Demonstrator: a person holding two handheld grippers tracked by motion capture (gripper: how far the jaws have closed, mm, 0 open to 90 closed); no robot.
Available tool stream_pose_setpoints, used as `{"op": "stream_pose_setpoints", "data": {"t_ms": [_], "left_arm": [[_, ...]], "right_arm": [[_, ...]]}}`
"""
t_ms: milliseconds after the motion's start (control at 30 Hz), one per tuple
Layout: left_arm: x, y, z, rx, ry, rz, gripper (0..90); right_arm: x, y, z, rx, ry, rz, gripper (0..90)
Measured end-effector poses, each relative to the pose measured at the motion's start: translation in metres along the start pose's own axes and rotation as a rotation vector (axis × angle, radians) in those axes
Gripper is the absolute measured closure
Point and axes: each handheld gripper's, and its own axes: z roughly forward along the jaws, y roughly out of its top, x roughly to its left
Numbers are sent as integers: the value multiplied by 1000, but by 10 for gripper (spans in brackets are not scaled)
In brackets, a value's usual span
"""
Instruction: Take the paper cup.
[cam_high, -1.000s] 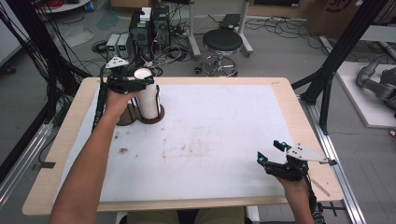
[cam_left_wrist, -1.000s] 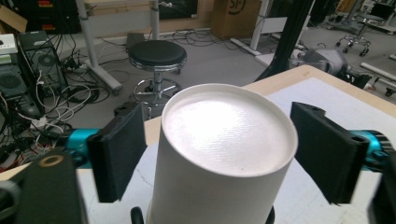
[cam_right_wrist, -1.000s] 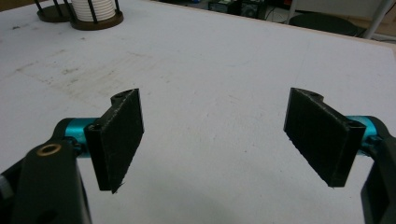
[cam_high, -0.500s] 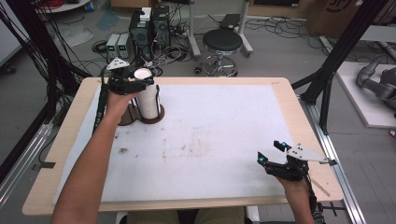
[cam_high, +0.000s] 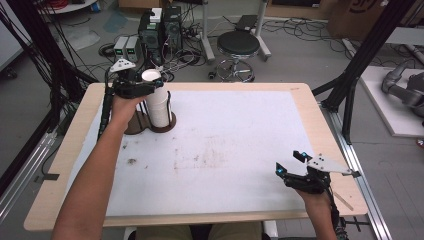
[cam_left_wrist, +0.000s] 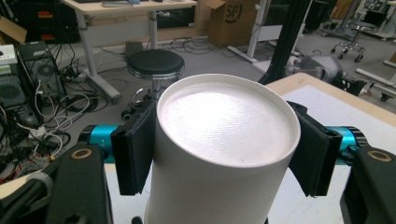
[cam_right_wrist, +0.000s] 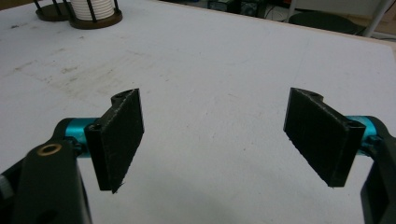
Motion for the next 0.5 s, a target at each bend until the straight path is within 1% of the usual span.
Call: {"op": "stream_pose_setpoints", "data": {"t_ms": [100, 133, 167, 233, 367, 467, 500], "left_arm": [[-2, 9, -5, -20, 0, 9, 319], [-2, 13, -11, -51, 6, 0, 321], [-2, 13, -11, -51, 6, 0, 321], [-1, 16, -17, -72, 4, -18, 323], [1, 22, -29, -110, 11, -41, 325], [2, 26, -38, -135, 12, -45, 325], [1, 28, -41, -135, 11, -45, 325]], "right_arm": [[1, 0, 0, 0, 1, 3, 204], [1, 0, 0, 1, 2, 0, 204], [1, 0, 0, 1, 2, 0, 204], [1, 0, 0, 0, 3, 1, 204], [2, 1, 0, -1, 6, 1, 204], [2, 1, 0, -4, 5, 1, 204], [2, 1, 0, -5, 5, -3, 204]]}}
